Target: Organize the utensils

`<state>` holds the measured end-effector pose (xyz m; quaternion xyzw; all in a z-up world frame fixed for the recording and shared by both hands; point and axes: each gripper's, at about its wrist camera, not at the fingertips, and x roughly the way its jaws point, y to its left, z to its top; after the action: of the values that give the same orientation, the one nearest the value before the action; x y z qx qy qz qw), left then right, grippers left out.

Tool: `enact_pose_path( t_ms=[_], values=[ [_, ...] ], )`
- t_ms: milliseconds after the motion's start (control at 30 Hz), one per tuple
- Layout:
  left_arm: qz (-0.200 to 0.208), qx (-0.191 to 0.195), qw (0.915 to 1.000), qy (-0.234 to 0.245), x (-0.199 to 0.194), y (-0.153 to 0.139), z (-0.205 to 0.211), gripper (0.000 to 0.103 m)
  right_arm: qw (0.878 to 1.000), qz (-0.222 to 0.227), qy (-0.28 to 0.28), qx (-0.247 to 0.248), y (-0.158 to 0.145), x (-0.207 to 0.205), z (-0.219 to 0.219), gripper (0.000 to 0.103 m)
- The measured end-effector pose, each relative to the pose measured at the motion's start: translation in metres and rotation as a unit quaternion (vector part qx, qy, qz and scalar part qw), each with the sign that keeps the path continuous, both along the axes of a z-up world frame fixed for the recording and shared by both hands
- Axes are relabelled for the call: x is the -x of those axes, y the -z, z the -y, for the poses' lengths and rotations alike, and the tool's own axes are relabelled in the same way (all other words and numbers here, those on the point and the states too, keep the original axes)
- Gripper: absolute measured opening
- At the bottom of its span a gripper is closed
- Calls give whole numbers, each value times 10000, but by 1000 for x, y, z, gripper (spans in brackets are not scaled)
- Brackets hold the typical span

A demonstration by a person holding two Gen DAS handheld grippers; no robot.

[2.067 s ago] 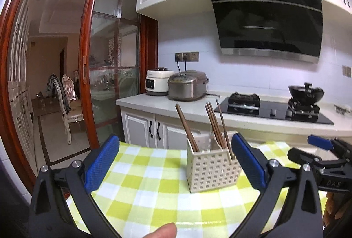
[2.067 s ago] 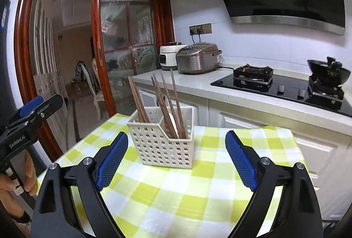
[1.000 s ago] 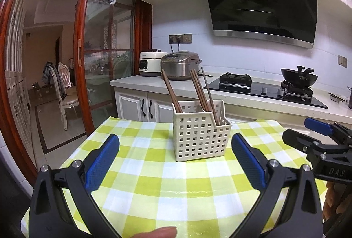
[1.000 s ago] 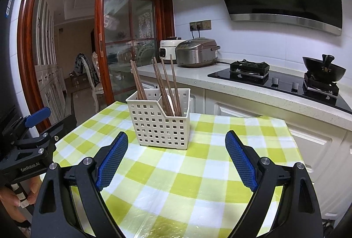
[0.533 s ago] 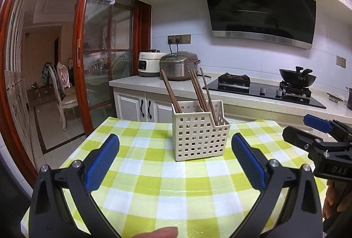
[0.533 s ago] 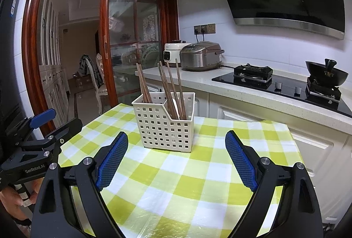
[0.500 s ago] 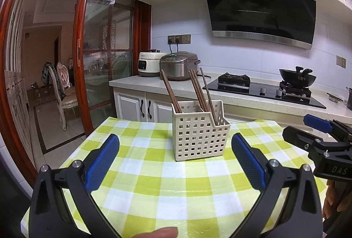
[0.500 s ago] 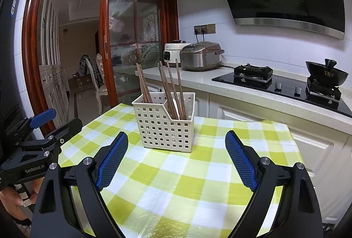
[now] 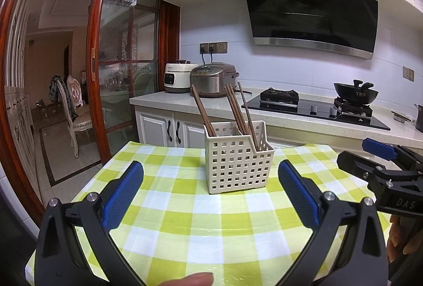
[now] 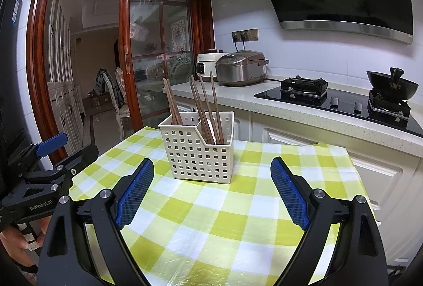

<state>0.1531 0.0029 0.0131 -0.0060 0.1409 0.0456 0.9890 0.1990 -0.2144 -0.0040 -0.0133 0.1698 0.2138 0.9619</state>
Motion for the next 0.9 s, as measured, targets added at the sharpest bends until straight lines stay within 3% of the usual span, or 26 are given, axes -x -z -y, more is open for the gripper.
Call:
enact_pose_path(
  t_ms=[900],
  values=[
    [36,-91,9999,75,-2,-3,3,99,10000,18,-13,-41,5,-1,-1,85]
  ],
)
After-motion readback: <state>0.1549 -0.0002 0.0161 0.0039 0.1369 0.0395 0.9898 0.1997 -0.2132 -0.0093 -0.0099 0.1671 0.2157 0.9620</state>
